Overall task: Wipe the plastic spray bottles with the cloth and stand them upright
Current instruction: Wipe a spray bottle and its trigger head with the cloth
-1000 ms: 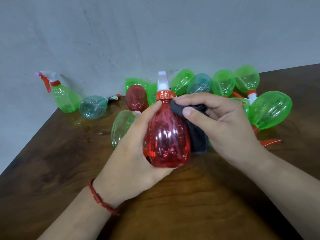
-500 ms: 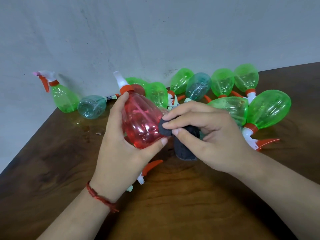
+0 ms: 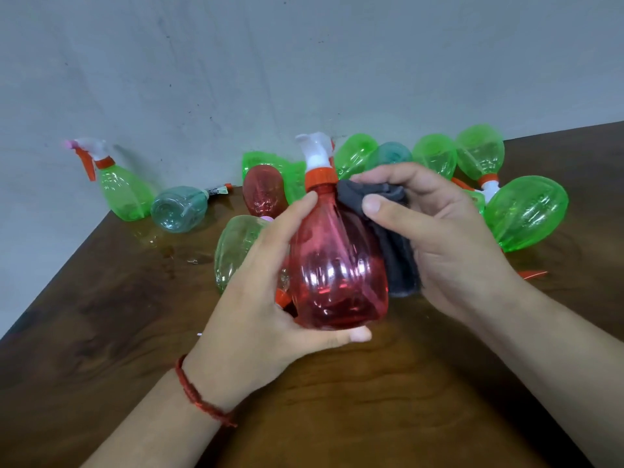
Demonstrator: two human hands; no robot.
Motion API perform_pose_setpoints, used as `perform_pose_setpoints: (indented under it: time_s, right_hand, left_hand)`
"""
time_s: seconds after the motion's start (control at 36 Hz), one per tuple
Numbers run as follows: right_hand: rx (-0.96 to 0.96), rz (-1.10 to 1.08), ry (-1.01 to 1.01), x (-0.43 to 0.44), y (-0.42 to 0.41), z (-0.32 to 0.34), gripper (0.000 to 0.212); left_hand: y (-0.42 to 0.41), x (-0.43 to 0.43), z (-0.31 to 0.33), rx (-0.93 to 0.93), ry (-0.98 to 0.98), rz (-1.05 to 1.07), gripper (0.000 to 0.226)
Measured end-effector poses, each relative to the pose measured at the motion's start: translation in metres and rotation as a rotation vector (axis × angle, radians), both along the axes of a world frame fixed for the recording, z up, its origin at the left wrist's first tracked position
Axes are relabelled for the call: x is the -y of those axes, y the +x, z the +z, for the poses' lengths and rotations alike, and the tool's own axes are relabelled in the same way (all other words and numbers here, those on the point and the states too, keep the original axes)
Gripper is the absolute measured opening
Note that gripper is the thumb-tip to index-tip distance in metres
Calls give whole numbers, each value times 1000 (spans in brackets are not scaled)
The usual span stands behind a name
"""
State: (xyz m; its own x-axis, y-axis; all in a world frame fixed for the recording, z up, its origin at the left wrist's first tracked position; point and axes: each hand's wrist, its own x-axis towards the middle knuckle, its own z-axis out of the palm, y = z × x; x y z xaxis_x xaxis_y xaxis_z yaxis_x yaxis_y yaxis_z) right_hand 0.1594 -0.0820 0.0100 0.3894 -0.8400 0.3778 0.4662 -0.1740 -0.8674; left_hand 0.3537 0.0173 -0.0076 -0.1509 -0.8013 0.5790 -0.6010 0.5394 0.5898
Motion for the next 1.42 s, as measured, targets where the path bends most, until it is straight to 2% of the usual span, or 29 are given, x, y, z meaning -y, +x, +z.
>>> perform_pose_setpoints:
  time_s: [0.14,0.33,0.61,0.69,0.89,0.97,1.17,1.31,1.42]
  right_hand:
    - [-51,-45,-80,0,2,-6,20]
    - [-180,-77,-354,1,4,-15,23]
    - [-335,-126,-550,-7,7,-23,31]
    - [-390,-161,-594,-8,6,-23,30]
    - [-348,-239,-563,-4,7,-20,25]
    - [-316,-232,-472,0,4,-17,27]
    - [-142,-86,-182,4,3,-7,26]
    - [-114,-52,-123,4,3,-7,25]
    - [-144,-62,-196,5,0,-9,26]
  left_hand:
    - [-3,5,-7,24,-9,54,113]
    - [1,4,-9,8,-6,207,117]
    - [12,7,-5,-141,22,371,121]
    - [13,8,-3,-96,10,394,123]
    - [12,7,-5,48,-17,266,114]
    - [9,6,-4,86,-5,179,110]
    - [5,0,-1,-24,70,-4,116]
    - [1,-1,2,-151,97,-85,121]
    - [8,3,0,93,6,56,119]
